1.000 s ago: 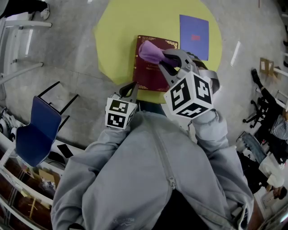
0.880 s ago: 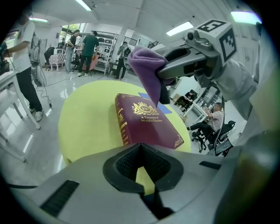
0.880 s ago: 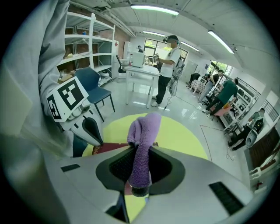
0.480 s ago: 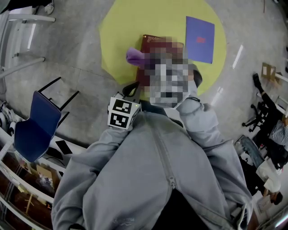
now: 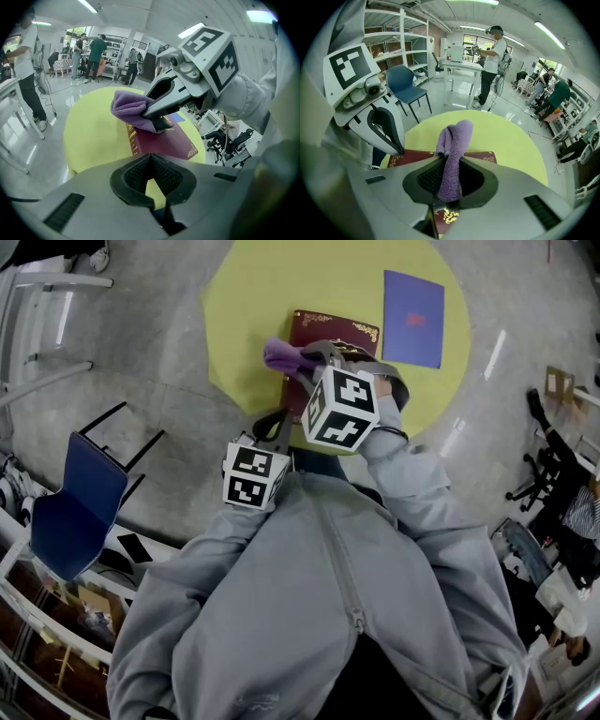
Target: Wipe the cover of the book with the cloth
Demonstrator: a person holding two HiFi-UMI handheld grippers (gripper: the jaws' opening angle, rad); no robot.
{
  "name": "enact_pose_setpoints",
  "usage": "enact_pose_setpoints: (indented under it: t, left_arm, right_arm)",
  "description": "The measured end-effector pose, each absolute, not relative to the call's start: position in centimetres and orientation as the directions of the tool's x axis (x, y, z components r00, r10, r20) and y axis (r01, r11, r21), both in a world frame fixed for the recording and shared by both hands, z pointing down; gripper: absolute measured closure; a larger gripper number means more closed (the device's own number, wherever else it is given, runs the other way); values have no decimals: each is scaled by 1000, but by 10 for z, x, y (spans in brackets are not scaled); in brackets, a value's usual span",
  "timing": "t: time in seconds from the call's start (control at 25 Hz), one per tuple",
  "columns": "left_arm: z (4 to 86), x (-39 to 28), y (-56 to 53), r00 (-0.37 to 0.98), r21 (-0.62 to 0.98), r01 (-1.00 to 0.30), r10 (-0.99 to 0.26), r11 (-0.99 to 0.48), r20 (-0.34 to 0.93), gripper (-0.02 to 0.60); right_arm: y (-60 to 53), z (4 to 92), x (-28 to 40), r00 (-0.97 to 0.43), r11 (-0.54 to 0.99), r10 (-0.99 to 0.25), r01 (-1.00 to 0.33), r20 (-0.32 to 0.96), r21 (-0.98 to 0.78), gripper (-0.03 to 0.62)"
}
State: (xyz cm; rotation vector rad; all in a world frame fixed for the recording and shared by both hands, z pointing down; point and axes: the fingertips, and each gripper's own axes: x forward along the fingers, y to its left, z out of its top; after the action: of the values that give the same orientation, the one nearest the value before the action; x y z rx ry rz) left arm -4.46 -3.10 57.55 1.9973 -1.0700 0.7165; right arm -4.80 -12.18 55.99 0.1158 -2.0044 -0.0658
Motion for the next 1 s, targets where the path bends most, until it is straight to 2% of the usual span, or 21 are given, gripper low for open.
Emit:
enact_pose_setpoints:
  t: [0.44,1.0]
  left_arm:
    - [574,-44,-30,494,337,-858,-444,-387,748,563]
    - [573,-40,-29,503,330,-847,-428,-416,751,563]
  right_arm:
    - [-117,560,-13,-386,990,-136,-73,912,117,508]
    - [-109,563,68,-286,973,-178,-191,941,126,508]
